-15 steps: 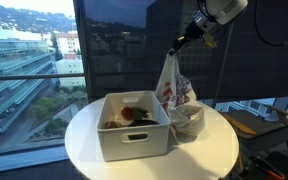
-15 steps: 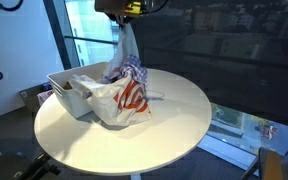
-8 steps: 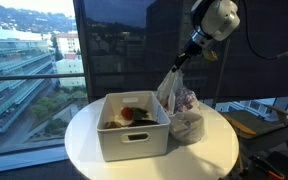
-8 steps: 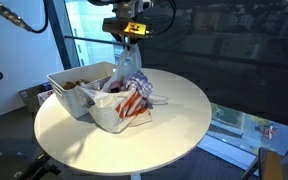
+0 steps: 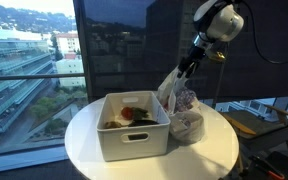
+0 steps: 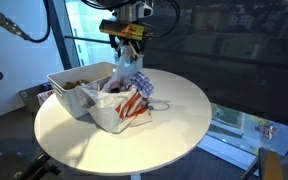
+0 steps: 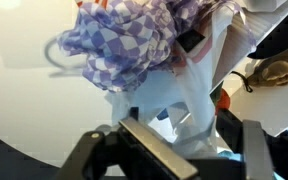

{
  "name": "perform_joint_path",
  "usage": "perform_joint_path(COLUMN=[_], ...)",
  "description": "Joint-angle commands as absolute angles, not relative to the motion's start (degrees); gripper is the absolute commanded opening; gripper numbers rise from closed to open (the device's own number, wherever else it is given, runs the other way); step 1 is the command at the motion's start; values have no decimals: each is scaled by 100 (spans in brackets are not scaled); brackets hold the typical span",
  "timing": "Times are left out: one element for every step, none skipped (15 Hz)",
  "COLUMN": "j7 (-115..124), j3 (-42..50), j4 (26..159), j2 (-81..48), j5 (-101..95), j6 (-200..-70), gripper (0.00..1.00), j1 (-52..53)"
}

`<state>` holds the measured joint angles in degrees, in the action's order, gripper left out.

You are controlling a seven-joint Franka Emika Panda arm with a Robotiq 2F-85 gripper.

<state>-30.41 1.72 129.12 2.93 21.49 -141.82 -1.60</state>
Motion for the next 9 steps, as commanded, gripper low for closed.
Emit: perform_joint_path(j7=[-2578,-2491,-2422,-2330,-2290,-2220,-2188,-2169,-2136], j3=[358,409,448,481,507,519,521,511,505], j4=[12914,12842,12793,12771,12737,12710,12682,12656,12599], j2=[452,350,232,142,22,-96,-212,-340,-453], j5=[1997,2000,1984,1946,1967,1930,1910,1907,1910], j6=[-13984,-13872,-13768,-13717,-13647,-13636,-13652,-13732,-13668], gripper=[100,100,100,100,100,100,100,100,100], j1=[-250,-274,-293,-321,-342,-367,-389,-410,-443])
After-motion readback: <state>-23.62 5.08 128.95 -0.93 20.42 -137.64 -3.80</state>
